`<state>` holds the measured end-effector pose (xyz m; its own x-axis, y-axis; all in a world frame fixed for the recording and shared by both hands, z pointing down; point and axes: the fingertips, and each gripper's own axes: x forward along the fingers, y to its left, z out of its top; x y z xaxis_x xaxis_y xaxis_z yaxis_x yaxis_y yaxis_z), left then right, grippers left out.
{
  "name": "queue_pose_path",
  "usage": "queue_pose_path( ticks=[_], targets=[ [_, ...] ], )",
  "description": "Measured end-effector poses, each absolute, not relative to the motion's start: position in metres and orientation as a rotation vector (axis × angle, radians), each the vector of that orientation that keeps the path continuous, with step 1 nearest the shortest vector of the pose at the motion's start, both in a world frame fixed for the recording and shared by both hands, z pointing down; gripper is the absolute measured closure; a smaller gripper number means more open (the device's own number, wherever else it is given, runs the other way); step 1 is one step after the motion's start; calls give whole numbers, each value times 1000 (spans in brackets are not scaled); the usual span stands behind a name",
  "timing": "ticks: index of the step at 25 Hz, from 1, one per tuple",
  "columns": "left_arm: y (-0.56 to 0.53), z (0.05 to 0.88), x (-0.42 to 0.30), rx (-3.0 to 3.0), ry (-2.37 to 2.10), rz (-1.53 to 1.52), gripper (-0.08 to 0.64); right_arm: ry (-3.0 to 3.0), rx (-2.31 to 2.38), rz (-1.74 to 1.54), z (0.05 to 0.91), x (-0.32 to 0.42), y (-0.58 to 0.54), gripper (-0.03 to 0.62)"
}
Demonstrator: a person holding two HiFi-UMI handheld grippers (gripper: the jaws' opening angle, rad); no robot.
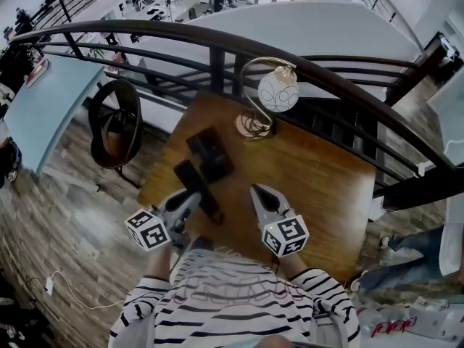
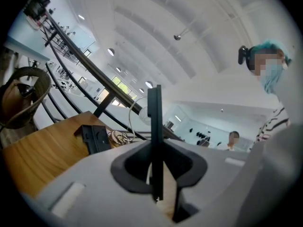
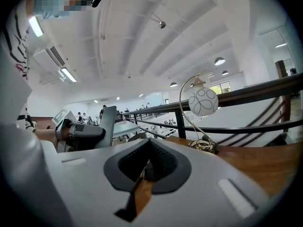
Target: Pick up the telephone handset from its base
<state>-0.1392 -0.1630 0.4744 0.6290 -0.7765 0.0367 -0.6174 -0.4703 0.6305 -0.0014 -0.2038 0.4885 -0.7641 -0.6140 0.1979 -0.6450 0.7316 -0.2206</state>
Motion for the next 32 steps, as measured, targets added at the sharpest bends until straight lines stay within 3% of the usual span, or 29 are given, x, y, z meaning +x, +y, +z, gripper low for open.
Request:
queue_pose_path(
  ticks=[17, 32],
  targets=[
    [-110, 415, -124, 2363, -1115, -373, 488, -2901, 1113, 395, 443, 51, -167, 591],
    [-103, 421, -124, 2318, -1141, -390, 486, -2879, 1138, 349, 441, 59, -172, 591]
  ],
)
